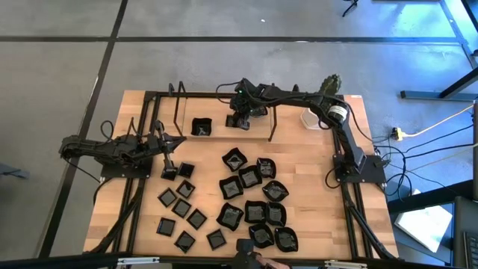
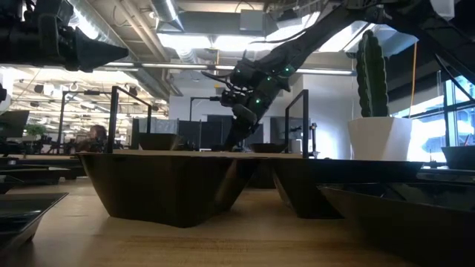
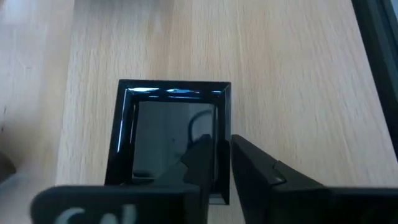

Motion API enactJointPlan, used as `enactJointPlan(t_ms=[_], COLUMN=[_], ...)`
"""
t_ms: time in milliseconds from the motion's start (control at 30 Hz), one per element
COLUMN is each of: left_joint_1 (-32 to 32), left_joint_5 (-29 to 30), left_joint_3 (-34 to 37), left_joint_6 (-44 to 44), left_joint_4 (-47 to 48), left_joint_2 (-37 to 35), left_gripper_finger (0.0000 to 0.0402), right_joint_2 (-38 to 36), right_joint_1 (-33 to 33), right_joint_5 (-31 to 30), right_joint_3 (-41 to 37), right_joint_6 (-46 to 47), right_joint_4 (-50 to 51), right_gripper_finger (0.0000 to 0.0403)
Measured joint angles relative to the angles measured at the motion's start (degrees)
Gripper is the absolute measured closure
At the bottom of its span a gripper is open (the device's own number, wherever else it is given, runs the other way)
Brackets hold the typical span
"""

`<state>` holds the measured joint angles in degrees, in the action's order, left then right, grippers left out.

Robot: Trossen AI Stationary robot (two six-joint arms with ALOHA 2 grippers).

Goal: Pick & Place Mini shaped plates
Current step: Put the square plate on the shelf, then stack the leaf-shaped plate on top of the leaf-shaped plate on the shelf

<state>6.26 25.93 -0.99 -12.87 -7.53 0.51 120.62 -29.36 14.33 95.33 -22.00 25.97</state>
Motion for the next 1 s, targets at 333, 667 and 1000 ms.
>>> enactJointPlan(t_ms=[333,667,1000], left_joint_1=[0.0,0.0,0.0], left_joint_5=[0.0,0.1,0.1], left_joint_3=[0.0,0.0,0.0], left_joint_6=[0.1,-0.5,-1.9], left_joint_4=[0.0,1.4,1.7], left_joint_2=[0.0,0.0,0.0], left_gripper_finger=[0.0394,0.0397,0.0397], right_joint_2=[0.0,0.0,0.0], right_joint_1=[0.0,0.0,3.5], right_joint_5=[0.6,18.5,39.9], right_joint_3=[3.2,16.8,19.9], right_joint_6=[3.2,5.4,-10.8], right_joint_4=[1.0,17.9,37.2], right_gripper_finger=[0.0270,0.0252,0.0362])
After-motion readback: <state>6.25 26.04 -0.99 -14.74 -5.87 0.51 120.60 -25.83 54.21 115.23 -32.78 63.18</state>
